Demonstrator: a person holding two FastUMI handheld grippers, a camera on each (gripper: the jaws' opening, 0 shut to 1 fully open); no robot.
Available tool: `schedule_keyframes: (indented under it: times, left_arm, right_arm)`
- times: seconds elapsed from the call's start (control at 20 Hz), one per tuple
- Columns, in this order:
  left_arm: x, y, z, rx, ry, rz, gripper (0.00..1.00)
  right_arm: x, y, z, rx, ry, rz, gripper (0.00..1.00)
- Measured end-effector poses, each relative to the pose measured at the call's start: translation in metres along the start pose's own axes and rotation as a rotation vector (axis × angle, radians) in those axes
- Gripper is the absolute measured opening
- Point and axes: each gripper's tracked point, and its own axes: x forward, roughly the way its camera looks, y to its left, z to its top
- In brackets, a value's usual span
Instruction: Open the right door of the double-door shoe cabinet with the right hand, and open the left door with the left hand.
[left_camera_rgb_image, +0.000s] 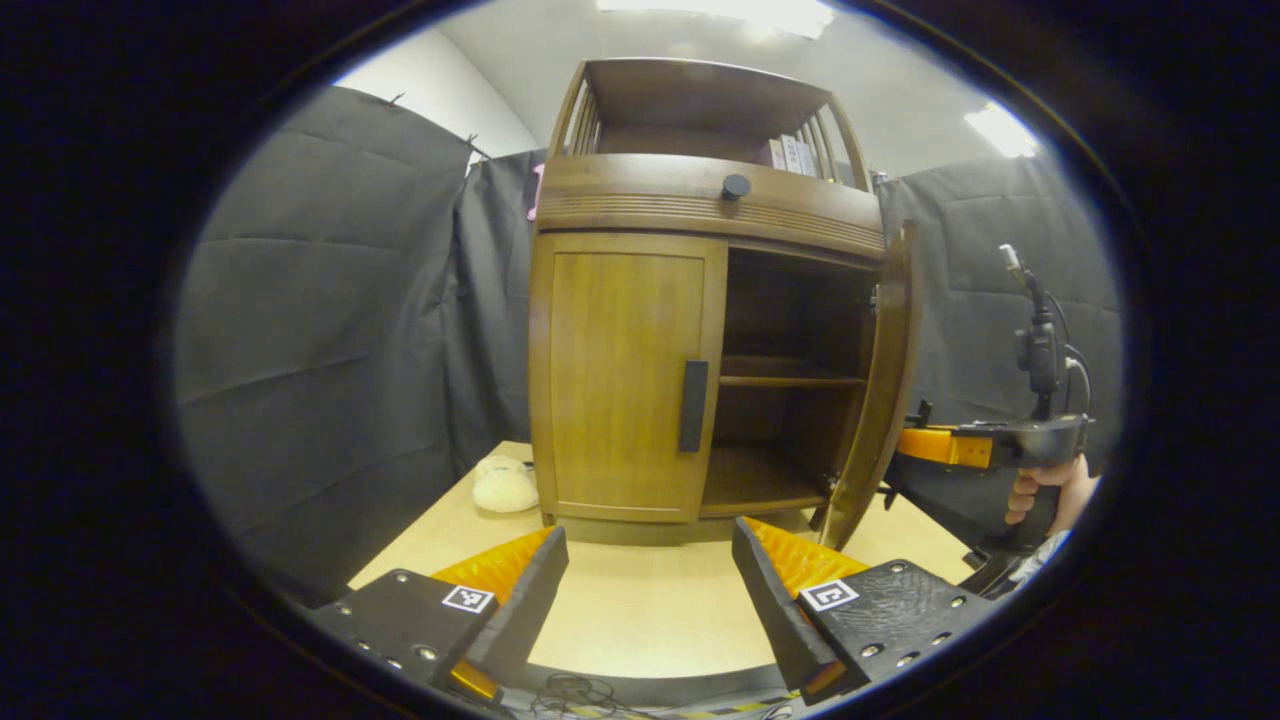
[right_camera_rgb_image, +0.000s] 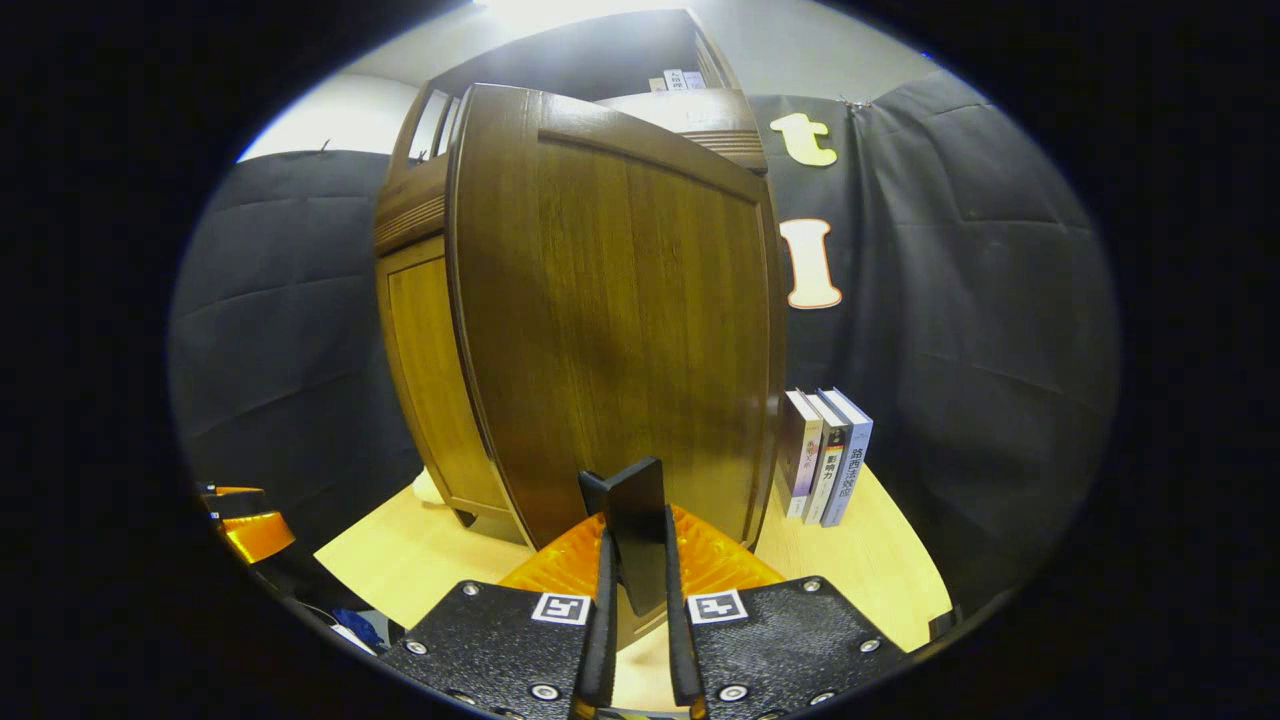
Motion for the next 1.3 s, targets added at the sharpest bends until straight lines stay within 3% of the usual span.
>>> schedule_keyframes:
  times: [0.15, 0.2, 0.25, 0.35, 0.7, 0.75, 0.8, 0.9, 1.0, 1.05, 1.3]
  left_arm:
    - [-0.008, -0.035, -0.002, -0.002, -0.001, 0.026, 0.95]
    - [-0.012, -0.046, -0.002, -0.003, -0.001, 0.036, 0.89]
    - [-0.014, -0.056, -0.006, -0.006, 0.002, 0.044, 0.95]
    - [-0.015, -0.074, -0.013, -0.013, 0.010, 0.056, 0.95]
    - [-0.022, -0.133, -0.017, -0.028, 0.007, 0.077, 0.97]
    - [-0.022, -0.138, -0.017, -0.025, 0.004, 0.077, 0.95]
    - [-0.020, -0.143, -0.015, -0.016, 0.002, 0.077, 0.98]
    - [-0.018, -0.151, -0.011, 0.005, 0.001, 0.077, 0.95]
    - [-0.017, -0.158, -0.010, 0.013, 0.009, 0.078, 0.95]
    - [-0.016, -0.157, -0.010, 0.012, 0.013, 0.083, 1.00]
    - [-0.001, -0.148, 0.002, 0.037, -0.002, 0.088, 1.00]
  right_arm:
    - [-0.001, 0.002, 0.001, 0.004, 0.003, 0.044, 0.20]
    - [-0.001, 0.002, 0.001, 0.000, 0.003, 0.059, 0.19]
    - [-0.001, 0.002, 0.001, -0.003, 0.002, 0.073, 0.17]
    - [-0.002, 0.003, 0.002, -0.001, -0.002, 0.088, 0.15]
    - [0.002, -0.010, 0.006, 0.008, -0.026, 0.051, 0.06]
    - [0.002, -0.015, 0.006, 0.001, -0.031, 0.041, 0.04]
    - [0.003, -0.015, 0.006, 0.004, -0.034, 0.050, 0.04]
    - [0.002, 0.003, 0.007, 0.023, -0.035, 0.112, 0.04]
    - [0.001, -0.003, 0.010, 0.007, -0.042, 0.117, 0.04]
    - [0.002, -0.007, 0.008, 0.009, -0.043, 0.119, 0.04]
    - [0.002, -0.005, 0.009, 0.028, -0.048, 0.105, 0.04]
